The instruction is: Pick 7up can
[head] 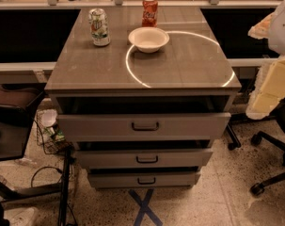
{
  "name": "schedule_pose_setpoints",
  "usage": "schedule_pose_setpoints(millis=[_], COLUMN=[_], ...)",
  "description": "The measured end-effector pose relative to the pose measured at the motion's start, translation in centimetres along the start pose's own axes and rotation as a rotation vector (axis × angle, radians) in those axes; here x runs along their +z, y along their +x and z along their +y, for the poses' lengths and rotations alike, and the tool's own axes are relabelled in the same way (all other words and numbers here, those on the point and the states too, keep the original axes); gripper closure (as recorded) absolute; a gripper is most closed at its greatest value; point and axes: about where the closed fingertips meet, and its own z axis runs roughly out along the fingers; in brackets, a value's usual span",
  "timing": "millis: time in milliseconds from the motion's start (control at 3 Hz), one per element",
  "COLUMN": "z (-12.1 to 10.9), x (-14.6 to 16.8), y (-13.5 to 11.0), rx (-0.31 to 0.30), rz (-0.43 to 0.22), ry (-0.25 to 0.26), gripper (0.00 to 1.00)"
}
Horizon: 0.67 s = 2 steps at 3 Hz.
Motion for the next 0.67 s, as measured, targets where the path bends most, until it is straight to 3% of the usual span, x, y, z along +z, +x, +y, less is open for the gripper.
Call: schedule_pose_setpoints(millis=[333,667], z=[0.0,-2.6], x=[0.0,0.6], y=[0.0,0.1], rx=[0.000,0.039], rz=[0.000,-0.046], ry=[0.000,0.062], gripper=[0.00,0.00])
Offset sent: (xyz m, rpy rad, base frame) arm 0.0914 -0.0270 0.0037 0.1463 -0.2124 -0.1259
